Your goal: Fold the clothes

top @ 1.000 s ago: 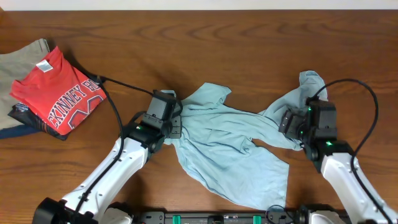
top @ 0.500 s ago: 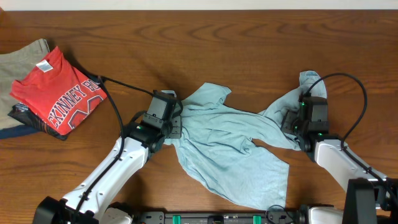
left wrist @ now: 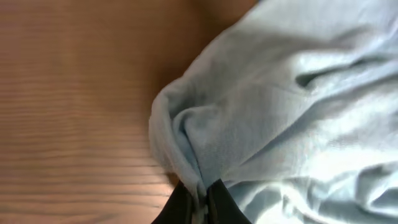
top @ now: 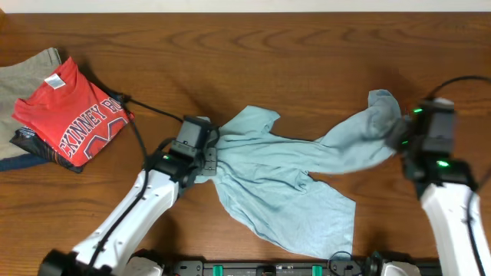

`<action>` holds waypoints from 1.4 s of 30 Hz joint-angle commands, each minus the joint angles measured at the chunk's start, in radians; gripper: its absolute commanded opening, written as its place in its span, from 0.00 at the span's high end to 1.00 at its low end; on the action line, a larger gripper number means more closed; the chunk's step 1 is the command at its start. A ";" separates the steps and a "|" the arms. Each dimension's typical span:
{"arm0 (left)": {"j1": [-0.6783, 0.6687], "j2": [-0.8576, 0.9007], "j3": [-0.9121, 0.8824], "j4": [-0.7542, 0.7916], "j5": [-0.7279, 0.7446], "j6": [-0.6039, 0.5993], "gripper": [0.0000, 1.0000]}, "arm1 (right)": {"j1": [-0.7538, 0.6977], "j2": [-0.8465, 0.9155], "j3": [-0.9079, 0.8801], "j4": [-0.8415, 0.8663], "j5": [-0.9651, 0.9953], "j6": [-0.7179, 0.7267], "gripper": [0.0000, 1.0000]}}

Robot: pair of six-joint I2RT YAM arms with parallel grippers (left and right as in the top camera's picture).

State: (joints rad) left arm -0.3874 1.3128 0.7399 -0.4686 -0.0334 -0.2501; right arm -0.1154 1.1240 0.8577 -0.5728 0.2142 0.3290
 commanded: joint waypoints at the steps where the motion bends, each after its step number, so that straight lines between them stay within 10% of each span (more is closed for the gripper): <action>1: 0.016 -0.092 0.006 -0.001 -0.031 0.021 0.94 | -0.048 -0.052 0.102 -0.073 0.028 -0.002 0.99; 10: 0.016 -0.277 0.011 0.051 -0.033 0.021 0.94 | -0.058 -0.058 0.210 -0.125 -0.018 -0.023 0.99; 19: 0.040 -0.119 0.011 0.471 -0.243 0.021 0.94 | -0.054 0.206 0.211 0.552 -0.192 -0.031 0.99; 22: 0.089 -0.021 0.014 0.624 -0.248 -0.001 0.94 | -0.054 0.335 0.250 0.713 -0.227 0.006 0.64; 24: 0.119 0.034 0.031 0.643 -0.240 -0.025 0.90 | -0.053 0.409 0.300 0.681 -0.238 0.029 0.18; 25: 0.131 0.058 0.040 0.641 -0.226 -0.025 0.71 | -0.054 0.445 0.325 0.650 -0.248 0.027 0.01; 27: 0.151 0.105 0.055 0.631 -0.176 -0.024 0.25 | -0.054 0.506 0.367 0.548 -0.248 -0.013 0.01; 31: 0.161 0.126 0.055 0.549 -0.095 -0.024 0.01 | -0.058 0.530 0.378 0.379 -0.217 -0.104 0.01; 42: 0.159 0.074 0.053 0.049 0.417 -0.094 0.02 | -0.090 0.486 0.359 -0.284 -0.022 -0.081 0.01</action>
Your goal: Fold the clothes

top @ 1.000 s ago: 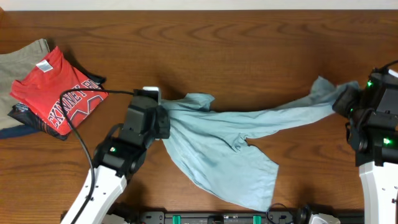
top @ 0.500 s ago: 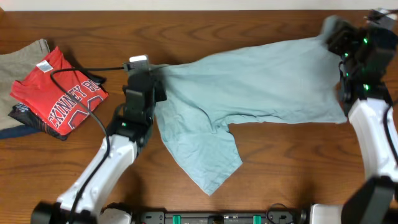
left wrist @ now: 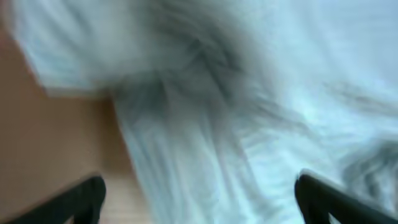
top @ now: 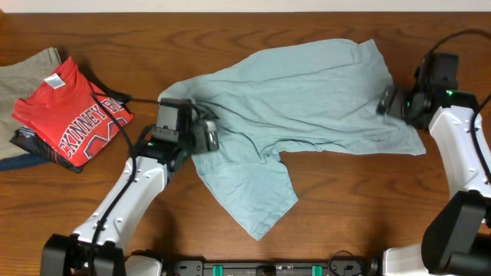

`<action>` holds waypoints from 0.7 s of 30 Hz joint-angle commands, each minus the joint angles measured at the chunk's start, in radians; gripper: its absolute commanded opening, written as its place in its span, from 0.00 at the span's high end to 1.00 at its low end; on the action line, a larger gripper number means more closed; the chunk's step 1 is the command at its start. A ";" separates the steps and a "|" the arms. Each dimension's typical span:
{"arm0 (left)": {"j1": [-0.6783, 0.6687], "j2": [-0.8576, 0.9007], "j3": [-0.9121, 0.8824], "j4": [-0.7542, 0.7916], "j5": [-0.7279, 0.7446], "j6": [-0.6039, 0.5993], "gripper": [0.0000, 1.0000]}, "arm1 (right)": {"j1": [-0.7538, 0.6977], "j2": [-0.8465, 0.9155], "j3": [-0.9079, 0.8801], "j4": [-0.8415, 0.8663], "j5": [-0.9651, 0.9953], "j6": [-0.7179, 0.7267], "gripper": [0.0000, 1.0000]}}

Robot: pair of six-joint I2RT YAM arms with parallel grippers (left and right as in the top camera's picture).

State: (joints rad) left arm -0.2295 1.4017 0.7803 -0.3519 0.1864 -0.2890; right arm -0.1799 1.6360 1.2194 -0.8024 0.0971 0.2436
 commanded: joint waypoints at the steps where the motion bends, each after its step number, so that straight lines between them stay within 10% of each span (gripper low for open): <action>1: -0.004 -0.014 0.007 -0.108 0.199 -0.084 0.02 | -0.032 -0.026 -0.009 -0.074 0.111 0.016 0.01; 21: -0.199 0.126 -0.057 -0.191 0.130 -0.354 0.02 | -0.115 -0.026 -0.167 -0.043 0.000 0.097 0.01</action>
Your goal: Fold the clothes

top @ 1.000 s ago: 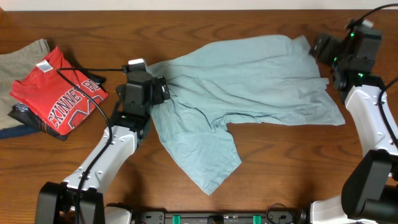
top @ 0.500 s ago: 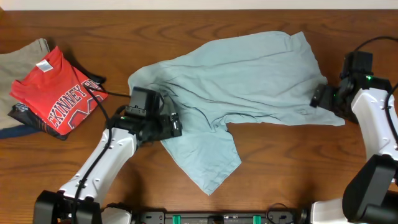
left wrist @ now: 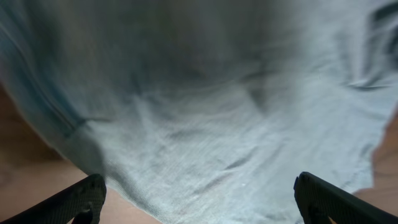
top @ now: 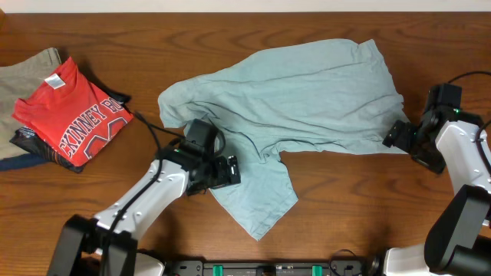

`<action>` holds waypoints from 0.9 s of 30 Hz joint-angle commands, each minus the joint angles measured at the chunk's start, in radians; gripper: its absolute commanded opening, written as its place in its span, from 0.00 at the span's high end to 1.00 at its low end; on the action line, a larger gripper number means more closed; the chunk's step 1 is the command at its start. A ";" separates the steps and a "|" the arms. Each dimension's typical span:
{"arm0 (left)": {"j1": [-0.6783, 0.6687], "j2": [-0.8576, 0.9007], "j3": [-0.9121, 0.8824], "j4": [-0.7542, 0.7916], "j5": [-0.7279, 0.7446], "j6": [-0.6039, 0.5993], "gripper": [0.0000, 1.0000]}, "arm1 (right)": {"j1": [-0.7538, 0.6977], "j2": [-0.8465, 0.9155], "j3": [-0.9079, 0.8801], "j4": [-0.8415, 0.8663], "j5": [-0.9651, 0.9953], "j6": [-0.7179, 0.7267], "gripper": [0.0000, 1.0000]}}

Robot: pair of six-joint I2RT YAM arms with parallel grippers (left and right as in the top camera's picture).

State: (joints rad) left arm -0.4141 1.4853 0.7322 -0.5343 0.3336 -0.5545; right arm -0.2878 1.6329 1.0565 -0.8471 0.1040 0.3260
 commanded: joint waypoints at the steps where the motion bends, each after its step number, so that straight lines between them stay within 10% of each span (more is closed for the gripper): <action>1: -0.018 0.056 -0.009 -0.008 -0.018 -0.100 0.02 | -0.007 -0.023 -0.005 0.002 -0.006 0.014 0.01; 6: -0.024 0.132 -0.009 -0.008 -0.028 -0.121 0.04 | -0.008 -0.023 -0.005 0.002 -0.006 0.014 0.01; 12: -0.023 0.143 -0.008 -0.011 -0.028 -0.103 0.94 | -0.008 -0.023 -0.005 0.002 -0.003 0.014 0.01; 27: 0.309 -0.125 0.036 -0.296 -0.058 0.072 0.94 | -0.007 -0.023 -0.053 0.004 -0.008 0.048 0.01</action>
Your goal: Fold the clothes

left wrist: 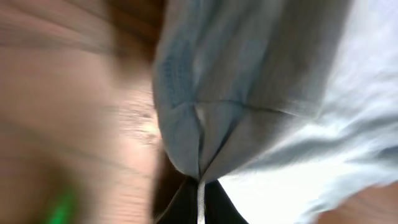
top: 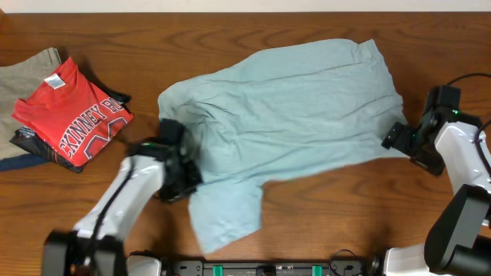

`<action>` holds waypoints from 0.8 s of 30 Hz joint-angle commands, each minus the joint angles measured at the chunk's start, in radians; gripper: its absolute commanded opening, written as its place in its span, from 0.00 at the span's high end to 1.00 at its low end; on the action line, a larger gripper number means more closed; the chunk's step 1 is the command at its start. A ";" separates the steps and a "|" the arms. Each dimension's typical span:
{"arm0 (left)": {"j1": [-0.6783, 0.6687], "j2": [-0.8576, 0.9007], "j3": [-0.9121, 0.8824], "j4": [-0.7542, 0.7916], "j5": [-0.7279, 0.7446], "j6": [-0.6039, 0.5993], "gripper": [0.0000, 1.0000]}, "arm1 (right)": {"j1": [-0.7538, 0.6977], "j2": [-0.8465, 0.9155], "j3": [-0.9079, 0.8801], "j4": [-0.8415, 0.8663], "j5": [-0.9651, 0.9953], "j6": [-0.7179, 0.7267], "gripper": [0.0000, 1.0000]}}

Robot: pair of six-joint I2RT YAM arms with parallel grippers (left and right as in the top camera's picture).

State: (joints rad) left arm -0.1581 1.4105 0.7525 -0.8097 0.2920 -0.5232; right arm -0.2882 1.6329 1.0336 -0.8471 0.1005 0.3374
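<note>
A light blue T-shirt (top: 291, 100) lies spread across the middle of the wooden table (top: 230, 31), with a loose flap (top: 222, 215) hanging toward the front edge. My left gripper (top: 186, 182) is at the shirt's left front edge. In the left wrist view, which is blurred, the left gripper (left wrist: 200, 205) is shut on a pinched fold of the blue cloth (left wrist: 249, 93). My right gripper (top: 393, 138) sits at the shirt's right front corner. The overhead view does not show how its jaws stand.
At the far left lies a folded red printed T-shirt (top: 73, 115) on top of a tan garment (top: 23, 73) and a dark one. The left arm's black cable (top: 146, 107) runs between that pile and the blue shirt.
My left gripper was open over the shirt's front flap. Now it is shut on the shirt's left front edge, further left, and the flap has shifted left. The right arm has not moved.
First both grippers held the shirt bunched and stretched between them near the table's middle. Then the shirt lay spread further back, with my left gripper open at its left side. Then the left gripper hung open over the front flap and the right sat at the right corner. Now the left grips the edge.
</note>
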 commanded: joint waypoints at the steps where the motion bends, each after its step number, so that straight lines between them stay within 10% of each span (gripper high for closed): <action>1: 0.068 -0.065 0.016 -0.024 -0.016 0.042 0.94 | -0.007 -0.023 -0.043 0.020 -0.005 0.037 0.01; 24: 0.076 -0.085 0.016 -0.069 -0.016 0.052 0.94 | -0.008 -0.023 -0.244 0.311 0.073 0.167 0.18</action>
State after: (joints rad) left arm -0.0868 1.3293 0.7525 -0.8722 0.2848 -0.4889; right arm -0.2893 1.6253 0.8001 -0.5404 0.1333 0.4839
